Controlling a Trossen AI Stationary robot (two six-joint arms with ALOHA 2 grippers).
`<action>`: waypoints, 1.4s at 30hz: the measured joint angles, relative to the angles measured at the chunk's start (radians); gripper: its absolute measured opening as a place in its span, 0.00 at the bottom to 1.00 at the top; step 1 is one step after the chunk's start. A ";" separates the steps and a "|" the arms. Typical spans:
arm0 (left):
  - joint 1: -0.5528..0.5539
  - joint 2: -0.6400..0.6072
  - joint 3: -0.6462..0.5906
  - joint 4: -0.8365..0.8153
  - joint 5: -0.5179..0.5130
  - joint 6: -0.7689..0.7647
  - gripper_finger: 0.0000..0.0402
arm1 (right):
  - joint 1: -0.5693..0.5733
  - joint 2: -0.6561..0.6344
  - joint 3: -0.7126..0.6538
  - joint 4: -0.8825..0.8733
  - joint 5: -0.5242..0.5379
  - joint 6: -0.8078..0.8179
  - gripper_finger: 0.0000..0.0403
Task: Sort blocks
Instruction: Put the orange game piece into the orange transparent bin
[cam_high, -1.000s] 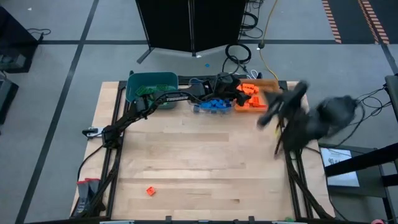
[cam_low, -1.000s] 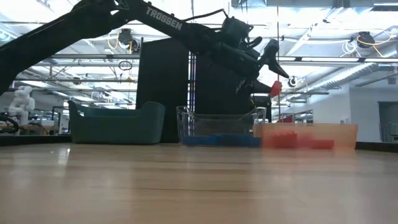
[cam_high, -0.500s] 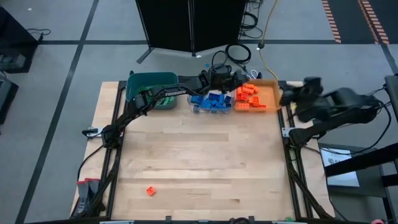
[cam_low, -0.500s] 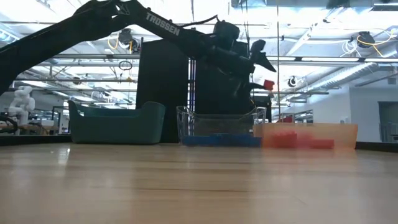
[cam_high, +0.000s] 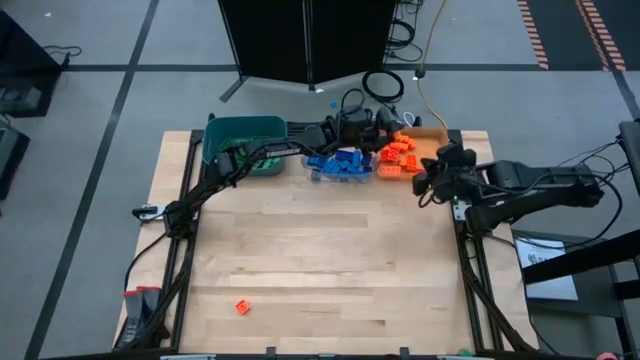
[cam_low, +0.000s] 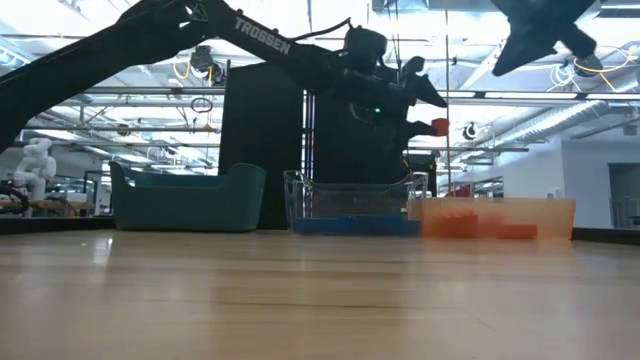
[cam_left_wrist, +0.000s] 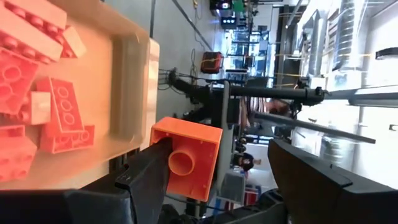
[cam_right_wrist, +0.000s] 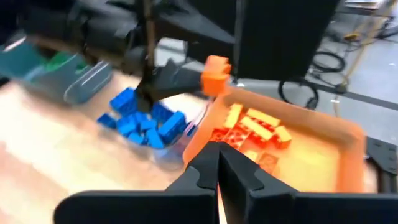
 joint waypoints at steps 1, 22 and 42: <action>-0.002 0.000 0.000 0.000 0.000 0.000 0.66 | -0.020 -0.004 -0.004 0.027 -0.029 -0.049 0.00; -0.029 0.000 0.000 0.002 0.065 0.004 0.66 | -0.476 0.096 -0.044 0.386 -0.718 -0.725 0.00; -0.030 0.000 -0.002 0.007 0.108 0.002 0.66 | -0.642 0.131 -0.057 0.326 -0.591 -0.888 0.00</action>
